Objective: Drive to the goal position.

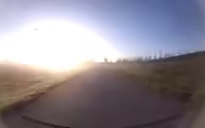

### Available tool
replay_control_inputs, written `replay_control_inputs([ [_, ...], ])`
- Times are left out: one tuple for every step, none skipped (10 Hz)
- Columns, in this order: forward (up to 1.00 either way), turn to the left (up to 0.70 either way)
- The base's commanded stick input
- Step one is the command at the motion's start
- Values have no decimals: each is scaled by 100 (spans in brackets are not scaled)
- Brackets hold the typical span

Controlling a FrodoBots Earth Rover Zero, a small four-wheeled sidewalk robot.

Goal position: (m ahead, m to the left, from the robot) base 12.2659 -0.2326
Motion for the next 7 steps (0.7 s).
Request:
replay_control_inputs([
  [100, 0],
  [100, 0],
  [100, 0],
  [100, 0],
  [100, 0],
  [100, 0],
  [100, 0],
])
